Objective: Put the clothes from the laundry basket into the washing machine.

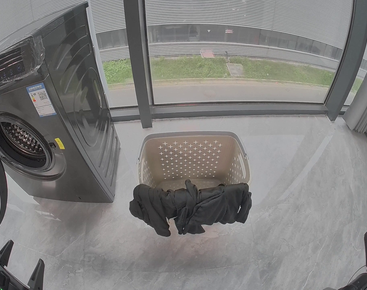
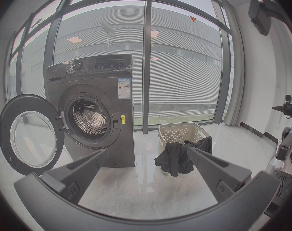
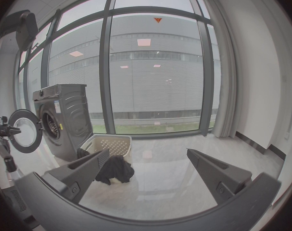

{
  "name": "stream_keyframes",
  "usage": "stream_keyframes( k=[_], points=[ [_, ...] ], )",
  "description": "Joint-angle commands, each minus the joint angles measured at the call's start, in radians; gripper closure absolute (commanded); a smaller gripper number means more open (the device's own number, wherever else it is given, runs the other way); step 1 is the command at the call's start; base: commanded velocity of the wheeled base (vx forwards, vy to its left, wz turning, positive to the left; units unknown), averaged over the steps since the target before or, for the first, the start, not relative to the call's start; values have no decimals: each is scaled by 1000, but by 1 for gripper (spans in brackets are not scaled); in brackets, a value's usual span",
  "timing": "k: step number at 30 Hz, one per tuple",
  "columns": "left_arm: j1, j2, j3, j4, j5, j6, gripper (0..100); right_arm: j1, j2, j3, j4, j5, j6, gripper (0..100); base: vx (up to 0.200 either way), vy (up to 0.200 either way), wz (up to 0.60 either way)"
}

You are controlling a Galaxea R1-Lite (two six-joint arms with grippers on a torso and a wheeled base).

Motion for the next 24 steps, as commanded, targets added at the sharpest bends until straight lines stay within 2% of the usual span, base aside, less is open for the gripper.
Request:
stream_keyframes(
  k=[1,2,5,6,11,20,22,24],
  points=[
    [0,-17,18,0,0,-1,0,77,174,1,166,159,20,0,0,0,0],
    [0,-17,18,1,0,-1,0,85,216,20,157,176,32,0,0,0,0],
    [0,-17,18,0,0,-1,0,86,280,50,117,184,43,0,0,0,0],
    [0,-17,18,0,-1,-1,0,86,297,80,63,184,40,0,0,0,0],
    [0,-17,18,0,0,-1,0,73,239,107,30,176,37,0,0,0,0],
    [0,-17,18,0,0,-1,0,76,234,101,22,182,48,0,200,0,0],
    [0,-17,18,0,0,1,0,79,286,89,16,184,52,0,0,0,0],
    [0,-17,18,0,0,1,0,80,360,74,-4,187,77,0,0,0,0]
  ],
)
